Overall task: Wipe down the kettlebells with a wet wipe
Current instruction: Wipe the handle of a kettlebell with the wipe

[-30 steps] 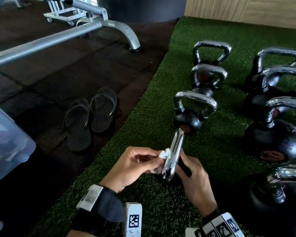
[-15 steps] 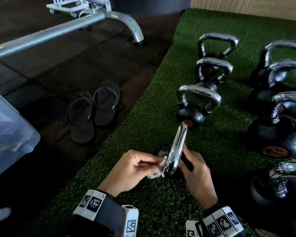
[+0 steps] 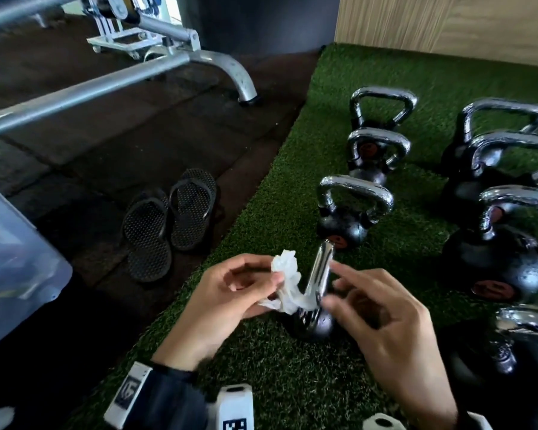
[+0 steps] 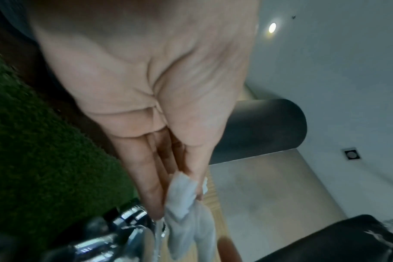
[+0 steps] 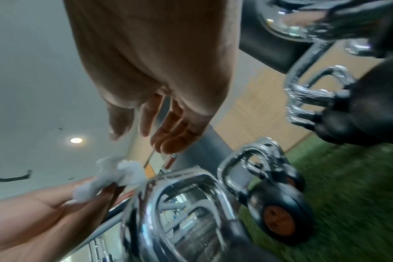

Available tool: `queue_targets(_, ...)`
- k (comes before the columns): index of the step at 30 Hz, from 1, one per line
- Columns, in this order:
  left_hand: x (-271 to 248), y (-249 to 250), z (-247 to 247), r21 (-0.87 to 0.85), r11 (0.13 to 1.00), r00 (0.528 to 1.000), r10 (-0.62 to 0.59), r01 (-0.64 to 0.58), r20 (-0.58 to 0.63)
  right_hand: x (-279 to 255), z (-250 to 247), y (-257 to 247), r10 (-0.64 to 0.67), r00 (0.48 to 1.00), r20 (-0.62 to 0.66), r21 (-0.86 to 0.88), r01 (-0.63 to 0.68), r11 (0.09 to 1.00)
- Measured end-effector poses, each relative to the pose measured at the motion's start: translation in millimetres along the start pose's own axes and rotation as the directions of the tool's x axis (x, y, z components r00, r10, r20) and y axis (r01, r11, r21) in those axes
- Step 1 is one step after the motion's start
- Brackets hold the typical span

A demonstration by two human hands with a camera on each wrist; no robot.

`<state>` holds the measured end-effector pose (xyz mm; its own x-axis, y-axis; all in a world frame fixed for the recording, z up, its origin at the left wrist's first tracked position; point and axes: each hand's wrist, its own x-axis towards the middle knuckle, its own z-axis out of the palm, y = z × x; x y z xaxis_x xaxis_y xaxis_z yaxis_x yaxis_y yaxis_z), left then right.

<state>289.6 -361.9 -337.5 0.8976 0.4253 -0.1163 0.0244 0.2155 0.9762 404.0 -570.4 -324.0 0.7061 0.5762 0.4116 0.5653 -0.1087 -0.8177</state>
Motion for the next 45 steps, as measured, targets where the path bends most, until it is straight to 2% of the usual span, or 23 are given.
queue_targets(2, 0.2, 8.0, 10.5, -0.044, 0.999, 0.998, 0.004, -0.001, 0.07, 4.9, -0.8, -14.9, -0.081, 0.995, 0.066, 0.003, 0.081, 0.997)
queue_targets(4, -0.3, 11.9, 21.1, -0.078, 0.997, 0.995, 0.021, -0.014, 0.096, 8.7, 0.4, -19.7, -0.106, 0.992, 0.072, -0.002, 0.106, 0.994)
queue_targets(9, -0.5, 14.4, 42.2, 0.004, 0.994, 0.993, 0.111, -0.111, 0.046, 7.6, 4.0, -12.3, -0.009, 0.998, 0.061, 0.096, 0.003, 0.995)
queue_targets(12, -0.3, 15.2, 44.3, 0.228, 0.957, 0.984, 0.171, -0.178, 0.048, 7.2, 5.3, -2.2, 0.068, 0.997, 0.046, 0.122, -0.073, 0.99)
queue_targets(15, 8.0, 7.6, 32.4, 0.436, 0.879, 0.975, 0.223, -0.19, -0.024, 10.7, -0.6, 20.1, 0.165, 0.986, -0.015, 0.17, -0.16, 0.972)
queue_targets(16, 13.4, -0.2, 26.0, 0.527, 0.835, 0.979, 0.205, -0.162, -0.023, 11.7, -3.1, 30.0, 0.214, 0.976, -0.036, 0.183, -0.204, 0.962)
queue_targets(18, 26.4, -16.6, 17.3, 0.705, 0.707, 0.998, 0.01, -0.054, 0.067, 13.8, -6.1, 52.4, 0.31, 0.948, -0.072, 0.187, -0.292, 0.938)
queue_targets(20, 39.6, -31.3, 18.8, 0.823, 0.568, 0.962, -0.21, -0.026, 0.175, 16.1, -3.8, 74.6, 0.377, 0.923, -0.079, 0.123, -0.366, 0.922)
queue_targets(21, 45.7, -37.8, 21.6, 0.841, 0.537, 0.942, -0.247, -0.063, 0.228, 17.7, 0.4, 83.7, 0.406, 0.912, -0.064, 0.09, -0.4, 0.912)
queue_targets(23, 56.3, -47.1, 29.1, 0.816, 0.548, 0.919, -0.199, -0.184, 0.341, 22.8, 12.0, 97.3, 0.45, 0.893, -0.022, 0.042, -0.449, 0.892)
queue_targets(26, 66.0, -58.4, 33.6, 0.785, 0.559, 0.907, -0.13, -0.267, 0.401, 29.9, 26.7, 108.7, 0.479, 0.878, 0.006, 0.05, -0.478, 0.877)
queue_targets(28, 68.3, -64.3, 32.5, 0.757, 0.585, 0.902, -0.093, -0.293, 0.421, 31.9, 31.1, 114.3, 0.486, 0.874, 0.011, 0.069, -0.485, 0.872)
queue_targets(30, 69.5, -68.9, 30.9, 0.722, 0.62, 0.897, -0.066, -0.307, 0.438, 30.5, 32.2, 118.2, 0.487, 0.873, 0.014, 0.003, -0.488, 0.873)
queue_targets(36, 73.3, -72.0, 29.1, 0.73, 0.617, 0.905, -0.066, -0.294, 0.42, 37.5, 31.2, 115.1, 0.481, 0.876, -0.023, -0.009, -0.481, 0.876)
queue_targets(39, 73.8, -75.6, 27.8, 0.731, 0.625, 0.91, -0.076, -0.275, 0.408, 39.0, 32.9, 111.6, 0.475, 0.878, -0.057, 0.155, -0.463, 0.873)
queue_targets(41, 73.2, -77.2, 27.0, 0.744, 0.615, 0.917, -0.08, -0.262, 0.39, 35.5, 37.4, 107.1, 0.481, 0.876, -0.022, 0.283, -0.456, 0.844)
queue_targets(43, 74.1, -76.6, 27.2, 0.75, 0.602, 0.917, -0.073, -0.273, 0.393, 33.8, 43.6, 102.4, 0.485, 0.874, 0.034, 0.341, -0.467, 0.816)
queue_targets(45, 74.5, -75.3, 28.0, 0.752, 0.6, 0.917, -0.074, -0.274, 0.393, 34.1, 46.3, 101.6, 0.48, 0.877, 0.032, 0.368, -0.457, 0.81)
